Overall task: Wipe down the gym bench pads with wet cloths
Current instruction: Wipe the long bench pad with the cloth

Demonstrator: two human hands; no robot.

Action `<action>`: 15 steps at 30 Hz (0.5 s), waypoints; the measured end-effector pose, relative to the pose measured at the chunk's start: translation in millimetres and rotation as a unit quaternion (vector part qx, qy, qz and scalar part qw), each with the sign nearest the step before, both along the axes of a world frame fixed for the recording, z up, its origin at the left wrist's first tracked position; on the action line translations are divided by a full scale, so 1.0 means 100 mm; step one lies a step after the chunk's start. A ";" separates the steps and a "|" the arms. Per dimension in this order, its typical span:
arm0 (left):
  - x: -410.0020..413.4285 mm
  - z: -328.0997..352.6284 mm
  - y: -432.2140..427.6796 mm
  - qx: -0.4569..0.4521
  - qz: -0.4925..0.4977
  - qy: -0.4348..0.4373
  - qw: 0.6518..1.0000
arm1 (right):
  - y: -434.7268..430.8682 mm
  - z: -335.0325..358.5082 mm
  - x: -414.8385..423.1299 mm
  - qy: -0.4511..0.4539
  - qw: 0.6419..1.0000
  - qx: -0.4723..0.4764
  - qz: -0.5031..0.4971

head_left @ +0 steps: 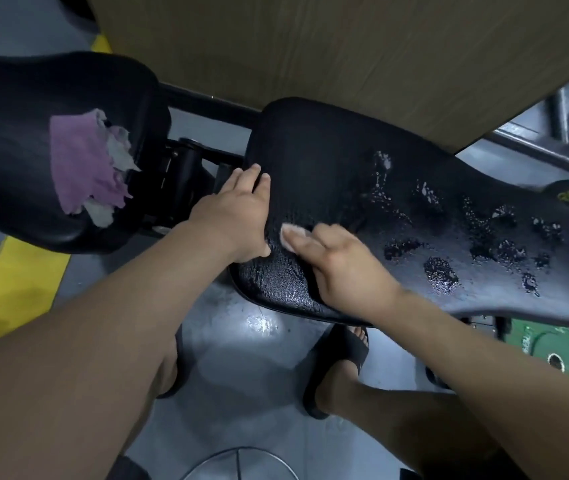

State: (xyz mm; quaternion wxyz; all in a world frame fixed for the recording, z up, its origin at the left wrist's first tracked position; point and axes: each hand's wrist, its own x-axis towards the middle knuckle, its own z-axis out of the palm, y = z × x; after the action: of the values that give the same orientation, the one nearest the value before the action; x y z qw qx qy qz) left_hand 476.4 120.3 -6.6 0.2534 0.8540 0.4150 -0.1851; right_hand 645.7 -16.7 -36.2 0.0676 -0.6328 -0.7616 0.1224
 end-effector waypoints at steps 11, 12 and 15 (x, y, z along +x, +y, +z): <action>0.00 -0.01 -0.07 -0.042 -0.027 0.032 0.998 | -0.47 -0.02 -0.34 -0.038 0.998 -0.006 -0.052; 0.00 0.00 -0.08 -0.044 -0.028 0.036 0.998 | -0.58 0.02 -0.38 -0.045 0.998 -0.012 -0.035; -0.01 0.02 -0.08 -0.047 -0.023 0.037 0.998 | -0.51 0.04 -0.19 -0.102 0.993 0.009 -0.054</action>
State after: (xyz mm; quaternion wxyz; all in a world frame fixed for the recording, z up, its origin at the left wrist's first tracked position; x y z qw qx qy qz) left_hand 475.7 112.6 -4.7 0.2737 0.8433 0.3946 -0.2414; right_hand 626.5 -67.5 -32.4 0.0016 -0.6813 -0.7305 0.0469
